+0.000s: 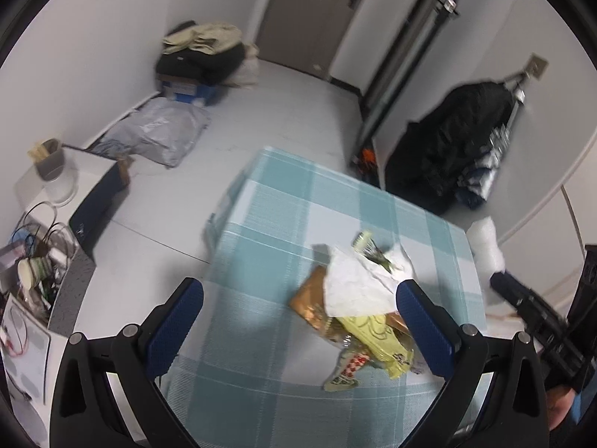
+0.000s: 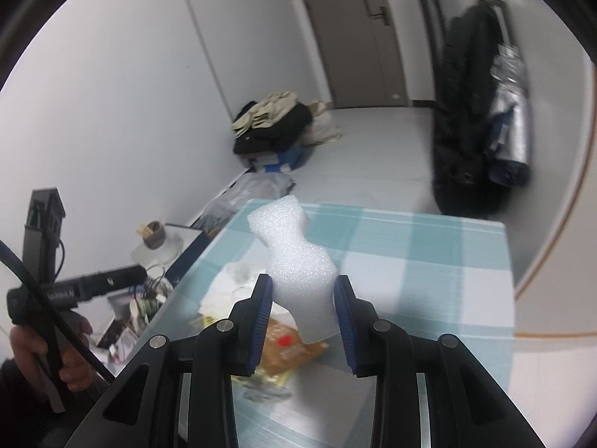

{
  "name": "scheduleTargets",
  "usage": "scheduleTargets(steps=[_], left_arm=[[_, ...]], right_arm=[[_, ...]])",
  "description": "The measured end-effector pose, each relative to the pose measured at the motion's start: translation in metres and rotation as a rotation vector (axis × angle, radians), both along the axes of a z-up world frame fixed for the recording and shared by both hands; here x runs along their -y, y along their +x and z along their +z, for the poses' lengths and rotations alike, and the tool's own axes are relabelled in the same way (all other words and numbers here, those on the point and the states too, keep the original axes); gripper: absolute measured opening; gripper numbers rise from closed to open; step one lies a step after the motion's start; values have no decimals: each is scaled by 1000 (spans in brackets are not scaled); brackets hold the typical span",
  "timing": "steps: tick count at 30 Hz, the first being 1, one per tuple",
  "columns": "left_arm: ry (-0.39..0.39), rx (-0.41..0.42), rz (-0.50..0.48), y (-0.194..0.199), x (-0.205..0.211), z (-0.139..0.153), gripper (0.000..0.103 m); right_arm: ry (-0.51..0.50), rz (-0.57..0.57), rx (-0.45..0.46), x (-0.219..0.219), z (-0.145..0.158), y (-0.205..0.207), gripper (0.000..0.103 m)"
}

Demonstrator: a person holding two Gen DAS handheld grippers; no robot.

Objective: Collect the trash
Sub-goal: 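Lift the foam with the right gripper while the left gripper grasps a white tissue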

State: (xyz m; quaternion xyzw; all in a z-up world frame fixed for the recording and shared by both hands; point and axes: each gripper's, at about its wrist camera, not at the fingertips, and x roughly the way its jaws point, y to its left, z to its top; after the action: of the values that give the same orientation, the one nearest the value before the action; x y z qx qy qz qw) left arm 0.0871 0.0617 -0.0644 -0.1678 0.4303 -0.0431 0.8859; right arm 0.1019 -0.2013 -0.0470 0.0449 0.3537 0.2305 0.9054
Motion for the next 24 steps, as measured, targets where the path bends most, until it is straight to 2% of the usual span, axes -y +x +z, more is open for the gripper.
scheduleTargets(steps=[4,8,13,16,21,24], left_arm=[[33,-35,-84,11,20,-2,102],[76,-40,-190,25,48,9,102],[164,-83,-302,53,89,12,102],[213,-208,-400,73,117,-3,102],[285,-329,-400,99,141,-27,100],[288,-386,-376,110,144,-38,88]], right_arm=[[17,-44,-5,20,4,2,33],[64,-105,-20,45,7,6,33],[103,-171,-36,77,7,8,33],[122,-206,-52,93,6,12,33],[163,-250,-65,119,4,9,33],[176,-253,-59,124,6,5,33]])
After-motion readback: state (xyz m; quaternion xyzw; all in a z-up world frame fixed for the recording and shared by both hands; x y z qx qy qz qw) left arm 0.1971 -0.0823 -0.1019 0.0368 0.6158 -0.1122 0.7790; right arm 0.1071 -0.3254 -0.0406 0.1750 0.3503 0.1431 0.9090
